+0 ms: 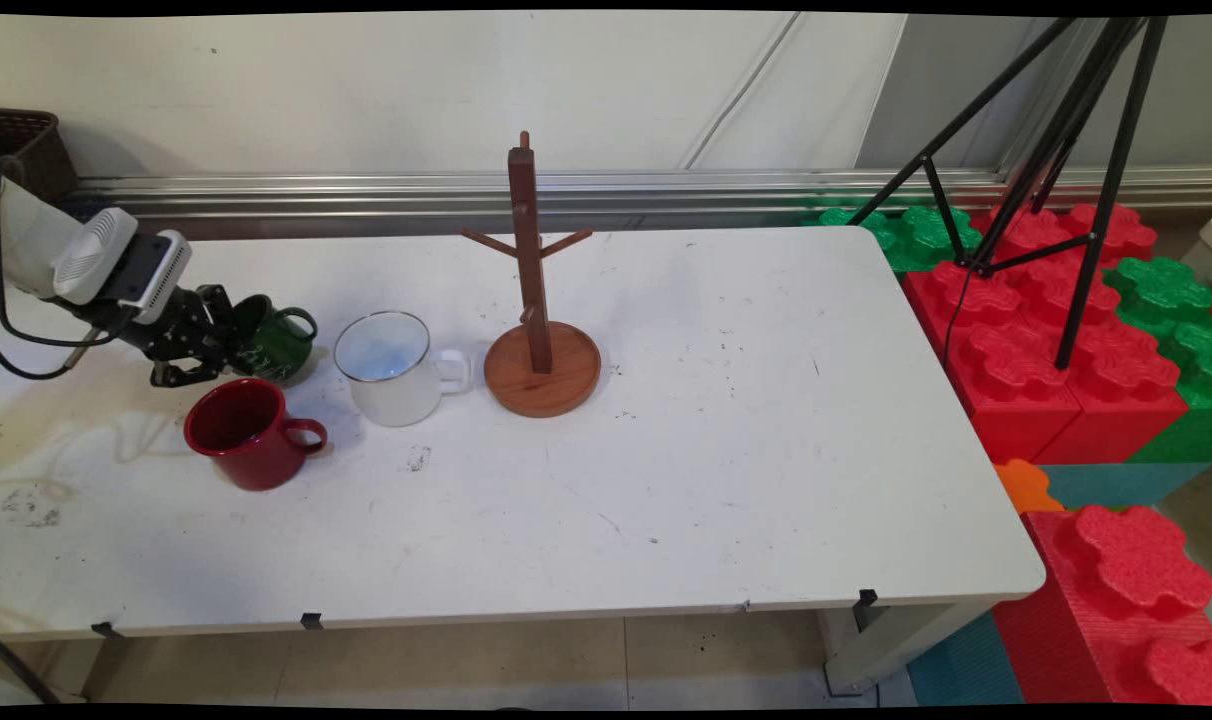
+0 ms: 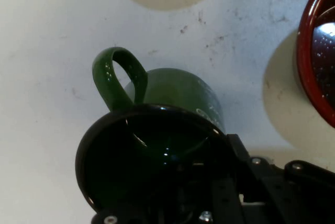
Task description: Place the picked object on the table
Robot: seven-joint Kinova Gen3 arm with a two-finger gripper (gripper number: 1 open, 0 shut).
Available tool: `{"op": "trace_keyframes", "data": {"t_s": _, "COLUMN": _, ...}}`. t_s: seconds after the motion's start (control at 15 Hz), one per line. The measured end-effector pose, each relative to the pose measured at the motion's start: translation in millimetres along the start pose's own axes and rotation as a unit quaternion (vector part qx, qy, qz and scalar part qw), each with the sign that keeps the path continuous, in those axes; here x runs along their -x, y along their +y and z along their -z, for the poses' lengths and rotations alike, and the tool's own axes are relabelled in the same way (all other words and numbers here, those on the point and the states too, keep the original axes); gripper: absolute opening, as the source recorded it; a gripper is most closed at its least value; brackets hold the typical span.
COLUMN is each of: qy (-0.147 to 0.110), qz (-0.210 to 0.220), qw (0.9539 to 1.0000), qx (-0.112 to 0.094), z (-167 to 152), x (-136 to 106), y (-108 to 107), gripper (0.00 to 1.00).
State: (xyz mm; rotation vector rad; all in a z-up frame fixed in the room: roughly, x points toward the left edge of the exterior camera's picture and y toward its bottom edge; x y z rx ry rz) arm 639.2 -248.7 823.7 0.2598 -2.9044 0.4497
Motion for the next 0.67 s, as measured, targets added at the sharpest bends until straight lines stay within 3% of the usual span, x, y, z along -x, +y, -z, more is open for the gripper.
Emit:
{"op": "trace_keyframes", "data": {"t_s": 0.13, "qy": 0.001, "qz": -0.002, "qw": 1.0, "qx": 0.002, "z": -2.6, "x": 0.0, "y": 0.3, "gripper": 0.0}}
{"op": "trace_keyframes", "data": {"t_s": 0.2, "qy": 0.001, "qz": -0.003, "qw": 1.0, "qx": 0.003, "z": -3.8, "x": 0.2, "y": 0.5, "gripper": 1.0}}
{"op": "trace_keyframes", "data": {"t_s": 0.67, "qy": 0.003, "qz": -0.002, "qw": 1.0, "qx": 0.006, "z": -6.5, "x": 1.0, "y": 0.7, "gripper": 1.0}}
